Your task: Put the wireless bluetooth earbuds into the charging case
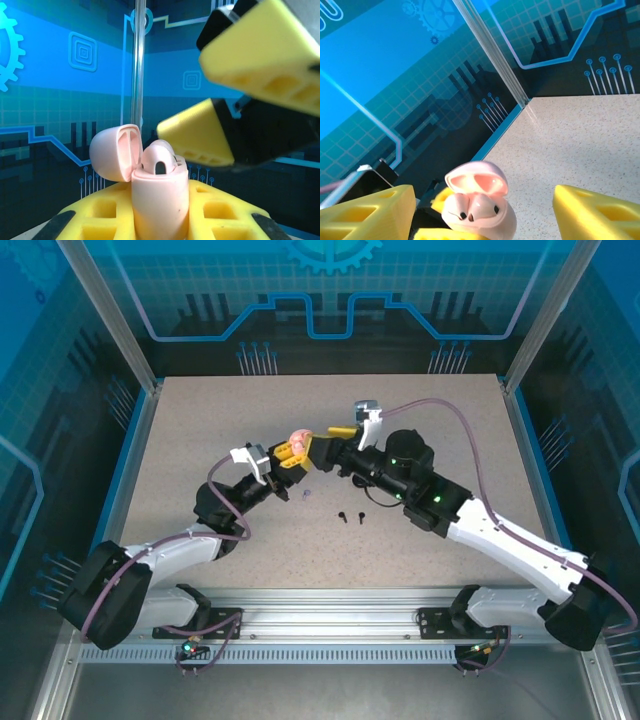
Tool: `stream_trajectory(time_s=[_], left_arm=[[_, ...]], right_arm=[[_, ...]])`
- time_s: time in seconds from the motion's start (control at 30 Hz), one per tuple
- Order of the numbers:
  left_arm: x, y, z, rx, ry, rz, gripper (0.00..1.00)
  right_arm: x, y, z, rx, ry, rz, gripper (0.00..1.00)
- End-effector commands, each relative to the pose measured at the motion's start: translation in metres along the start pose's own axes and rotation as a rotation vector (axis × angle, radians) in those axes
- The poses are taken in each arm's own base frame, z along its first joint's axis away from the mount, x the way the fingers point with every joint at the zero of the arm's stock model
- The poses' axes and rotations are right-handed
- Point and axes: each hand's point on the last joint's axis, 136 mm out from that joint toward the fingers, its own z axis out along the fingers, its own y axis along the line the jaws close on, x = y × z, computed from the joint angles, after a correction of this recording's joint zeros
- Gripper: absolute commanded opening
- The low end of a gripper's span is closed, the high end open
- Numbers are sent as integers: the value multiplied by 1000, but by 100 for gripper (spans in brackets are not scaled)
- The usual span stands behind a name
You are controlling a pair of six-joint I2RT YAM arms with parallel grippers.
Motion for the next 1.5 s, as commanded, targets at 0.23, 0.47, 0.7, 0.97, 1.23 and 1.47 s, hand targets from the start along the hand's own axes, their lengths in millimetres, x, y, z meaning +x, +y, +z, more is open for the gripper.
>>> stream_trajectory(time_s=[0.23,0.47,0.7,0.97,1.23,1.47], left_arm=[[29,0,-7,-2,52,51,0],[45,-2,-13,8,98,56,0],[49,-5,-13,26,122,45,0],[46,-8,-11,42,133,42,0],[40,-4,-8,20,120,52,0],[41,8,-10,-49,118,50,0]], right_arm=[[-19,-38,-5,188,135,41,75],[-4,-60,21,270,319,87,64],[15,-63,49,268,438,93,41],[40,-59,69,269,547,73,34],[70,-48,72,263,659,40,27],[74,-35,32,270,640,49,21]])
